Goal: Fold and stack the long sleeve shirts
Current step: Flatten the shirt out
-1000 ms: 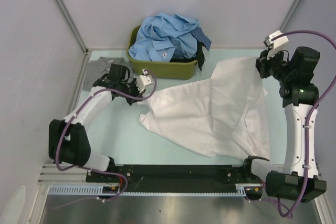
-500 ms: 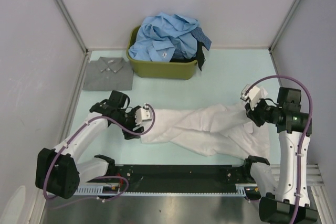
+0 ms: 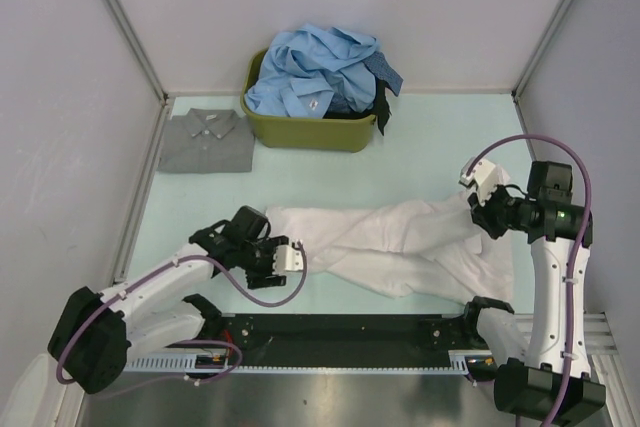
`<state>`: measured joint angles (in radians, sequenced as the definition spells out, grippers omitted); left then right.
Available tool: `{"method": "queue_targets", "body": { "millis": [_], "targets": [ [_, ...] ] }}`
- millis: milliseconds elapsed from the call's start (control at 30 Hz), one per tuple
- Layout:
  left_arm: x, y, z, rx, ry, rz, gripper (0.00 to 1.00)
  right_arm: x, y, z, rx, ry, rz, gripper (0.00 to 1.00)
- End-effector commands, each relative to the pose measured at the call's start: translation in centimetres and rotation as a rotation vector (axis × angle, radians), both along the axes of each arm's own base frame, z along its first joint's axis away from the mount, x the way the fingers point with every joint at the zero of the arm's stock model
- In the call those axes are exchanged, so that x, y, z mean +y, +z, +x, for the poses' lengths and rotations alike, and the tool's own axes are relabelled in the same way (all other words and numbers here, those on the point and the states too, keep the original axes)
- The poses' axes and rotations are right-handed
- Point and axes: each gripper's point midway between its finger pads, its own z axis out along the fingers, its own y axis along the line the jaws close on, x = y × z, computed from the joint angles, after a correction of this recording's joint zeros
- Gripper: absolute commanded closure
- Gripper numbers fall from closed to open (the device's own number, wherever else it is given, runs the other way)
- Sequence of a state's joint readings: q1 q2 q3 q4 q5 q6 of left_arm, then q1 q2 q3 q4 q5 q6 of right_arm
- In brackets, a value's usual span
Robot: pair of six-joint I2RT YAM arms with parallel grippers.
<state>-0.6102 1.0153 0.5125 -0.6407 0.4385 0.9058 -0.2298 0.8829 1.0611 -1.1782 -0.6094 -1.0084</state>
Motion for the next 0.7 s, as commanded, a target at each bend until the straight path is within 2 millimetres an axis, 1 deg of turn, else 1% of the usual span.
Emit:
{"method": "queue_targets", "body": {
  "millis": [0,33,133,167,233,267,333,367,400,433,467,533,567,600,633,667],
  "targets": [
    [-1.1,-0.3,2.8,-0.144,0.064,-0.004,0.34,-0.5,2.1,1.1,-0.079,-0.034,-0.009,1.00],
    [-1.1,-0.5,2.8,-0.144,0.064,-0.002,0.35,-0.5,2.1,1.1,-0.077,-0.038,-0.009,1.00],
    [-1.2,-1.5,2.6,-0.135,0.069,0.021,0.43,-0.6,2.2,1.2,-0.078,-0.047,-0.007,1.00],
    [-1.4,-1.6,2.6,-0.133,0.068,0.018,0.50,-0.6,2.3,1.3,-0.085,-0.051,-0.005,1.00],
    [-1.4,-1.9,2.6,-0.107,0.099,0.027,0.59,-0.6,2.5,1.5,-0.088,-0.064,0.005,1.00],
    [-1.5,-1.6,2.8,-0.105,0.112,0.026,0.71,-0.6,2.6,1.9,-0.099,-0.068,0.008,1.00],
    [-1.4,-1.2,2.9,-0.086,0.151,0.027,0.78,-0.7,3.1,2.2,-0.107,-0.100,0.027,1.00],
    [-1.2,-0.4,3.1,-0.069,0.175,0.020,0.82,-0.9,3.5,2.8,-0.128,-0.114,0.030,1.00],
    [-1.2,0.2,3.1,-0.051,0.192,0.005,0.83,-0.9,3.7,3.1,-0.129,-0.128,0.041,1.00],
    [-1.1,1.1,3.3,-0.047,0.208,-0.016,0.84,-0.9,4.3,3.5,-0.143,-0.137,0.049,1.00],
    [-0.9,2.3,3.6,-0.025,0.236,-0.035,0.87,-0.9,4.9,4.2,-0.159,-0.164,0.073,1.00],
    [-0.6,4.1,4.3,-0.033,0.261,-0.058,0.93,-1.1,5.8,5.3,-0.173,-0.188,0.101,1.00],
    [0.0,5.7,5.5,-0.051,0.303,-0.070,1.00,-1.0,7.5,6.3,-0.216,-0.215,0.136,1.00],
    [0.2,6.7,6.3,-0.061,0.324,-0.080,1.00,-1.1,8.3,7.1,-0.237,-0.230,0.157,1.00],
    [0.1,9.3,7.8,-0.105,0.342,-0.113,1.00,-1.2,8.9,8.1,-0.244,-0.253,0.184,1.00],
    [1.0,9.8,8.5,-0.080,0.381,-0.103,1.00,-1.4,11.6,9.5,-0.323,-0.260,0.202,1.00]
  ]
}}
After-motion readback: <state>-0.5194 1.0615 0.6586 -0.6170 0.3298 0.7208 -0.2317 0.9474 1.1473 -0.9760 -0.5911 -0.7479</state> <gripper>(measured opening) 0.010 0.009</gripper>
